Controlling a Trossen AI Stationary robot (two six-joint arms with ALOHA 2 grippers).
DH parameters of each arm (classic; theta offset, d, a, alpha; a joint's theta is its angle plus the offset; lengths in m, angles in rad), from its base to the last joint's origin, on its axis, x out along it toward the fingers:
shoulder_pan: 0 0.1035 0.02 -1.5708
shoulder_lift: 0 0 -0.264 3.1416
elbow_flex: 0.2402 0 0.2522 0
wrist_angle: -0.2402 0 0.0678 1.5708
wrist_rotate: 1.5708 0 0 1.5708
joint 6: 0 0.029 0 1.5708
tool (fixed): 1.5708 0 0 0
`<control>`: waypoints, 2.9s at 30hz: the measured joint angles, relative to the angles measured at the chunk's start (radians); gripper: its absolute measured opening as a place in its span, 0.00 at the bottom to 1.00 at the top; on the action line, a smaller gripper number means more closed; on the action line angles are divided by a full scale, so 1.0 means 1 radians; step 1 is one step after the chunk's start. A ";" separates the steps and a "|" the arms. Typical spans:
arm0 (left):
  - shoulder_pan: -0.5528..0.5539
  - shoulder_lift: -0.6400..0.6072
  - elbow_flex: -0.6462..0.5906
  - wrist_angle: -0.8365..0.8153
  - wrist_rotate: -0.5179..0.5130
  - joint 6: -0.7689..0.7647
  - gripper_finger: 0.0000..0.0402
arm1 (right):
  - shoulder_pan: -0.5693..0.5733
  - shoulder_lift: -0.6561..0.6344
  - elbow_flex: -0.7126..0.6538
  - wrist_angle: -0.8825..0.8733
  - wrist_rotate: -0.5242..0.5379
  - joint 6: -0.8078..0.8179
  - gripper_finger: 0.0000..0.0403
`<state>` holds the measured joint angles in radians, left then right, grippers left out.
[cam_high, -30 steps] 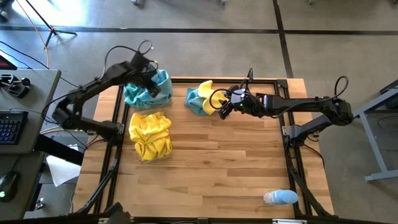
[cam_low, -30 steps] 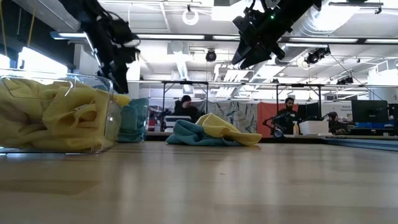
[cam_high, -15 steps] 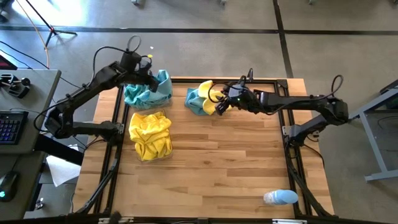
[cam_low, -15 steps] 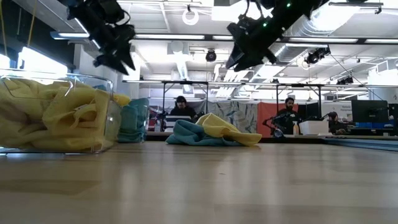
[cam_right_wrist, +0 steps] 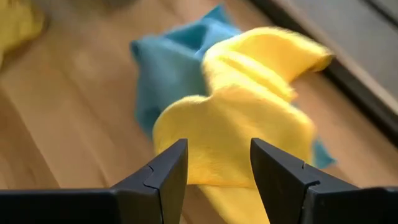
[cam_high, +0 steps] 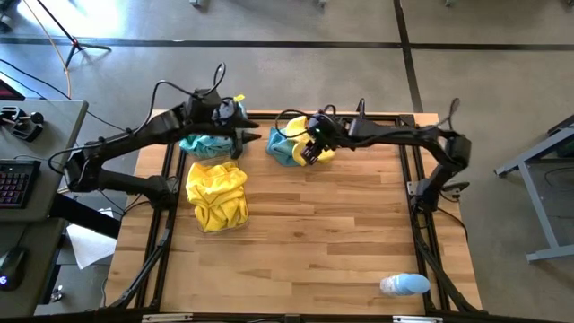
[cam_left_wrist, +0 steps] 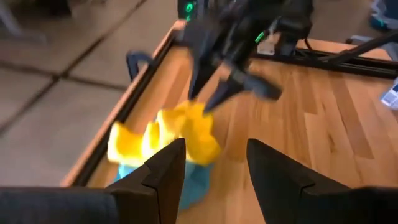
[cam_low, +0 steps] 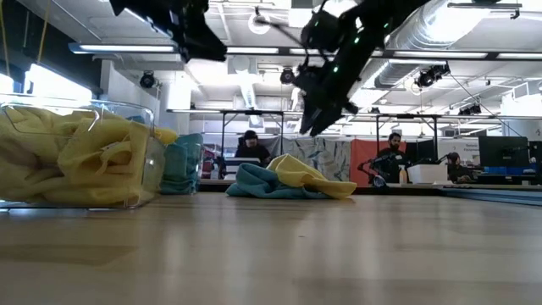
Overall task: Sort microfiber towel by color & place in baskets
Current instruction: Put the yellow microfiber cloth into the bottom transparent bin
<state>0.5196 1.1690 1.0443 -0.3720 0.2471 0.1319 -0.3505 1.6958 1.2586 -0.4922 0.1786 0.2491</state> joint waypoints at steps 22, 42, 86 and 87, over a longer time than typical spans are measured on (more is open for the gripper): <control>-0.143 0.000 0.001 0.093 -0.131 -0.053 0.40 | -0.063 0.197 0.029 0.040 -0.070 -0.159 0.02; -0.351 0.098 0.001 0.213 -0.378 -0.260 0.40 | 0.074 -0.259 0.028 -0.200 0.096 -0.187 0.00; -0.431 0.581 0.433 0.138 -0.336 -0.234 0.33 | 0.393 -0.478 0.027 -0.129 0.147 -0.217 0.00; -0.431 0.579 0.433 0.130 -0.336 -0.235 0.30 | 0.392 -0.478 0.027 -0.139 0.147 -0.208 0.00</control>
<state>0.0887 1.7485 1.4773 -0.2416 -0.0891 -0.1032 0.0413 1.2179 1.2861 -0.6307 0.3260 0.0414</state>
